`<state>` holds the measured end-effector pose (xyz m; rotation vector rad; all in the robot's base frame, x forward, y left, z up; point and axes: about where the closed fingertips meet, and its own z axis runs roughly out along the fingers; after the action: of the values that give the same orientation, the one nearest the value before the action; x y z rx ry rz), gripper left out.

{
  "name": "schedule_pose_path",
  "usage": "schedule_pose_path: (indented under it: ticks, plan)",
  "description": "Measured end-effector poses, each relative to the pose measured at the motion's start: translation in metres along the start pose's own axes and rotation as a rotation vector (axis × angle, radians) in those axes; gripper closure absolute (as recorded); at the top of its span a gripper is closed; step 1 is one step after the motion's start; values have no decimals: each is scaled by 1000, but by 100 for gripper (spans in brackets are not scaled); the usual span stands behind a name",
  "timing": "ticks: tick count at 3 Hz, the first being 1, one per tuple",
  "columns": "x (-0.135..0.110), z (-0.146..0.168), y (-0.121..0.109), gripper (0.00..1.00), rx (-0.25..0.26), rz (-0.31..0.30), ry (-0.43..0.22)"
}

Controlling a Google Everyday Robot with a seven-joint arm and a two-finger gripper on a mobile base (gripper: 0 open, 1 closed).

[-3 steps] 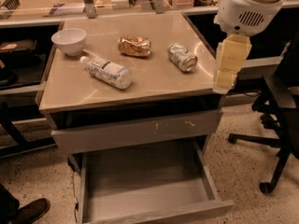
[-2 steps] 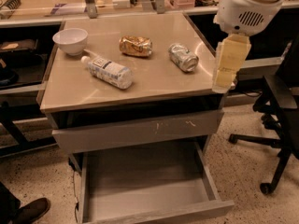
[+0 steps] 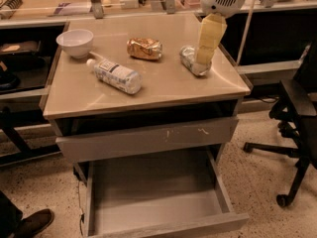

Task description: Place orange can into middle drawer

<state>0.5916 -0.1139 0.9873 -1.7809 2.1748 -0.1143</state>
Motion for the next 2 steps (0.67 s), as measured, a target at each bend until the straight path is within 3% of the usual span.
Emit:
schedule_pose_path:
  ticks: [2]
  plan:
    - [-64, 47, -56, 0, -29, -14, -13]
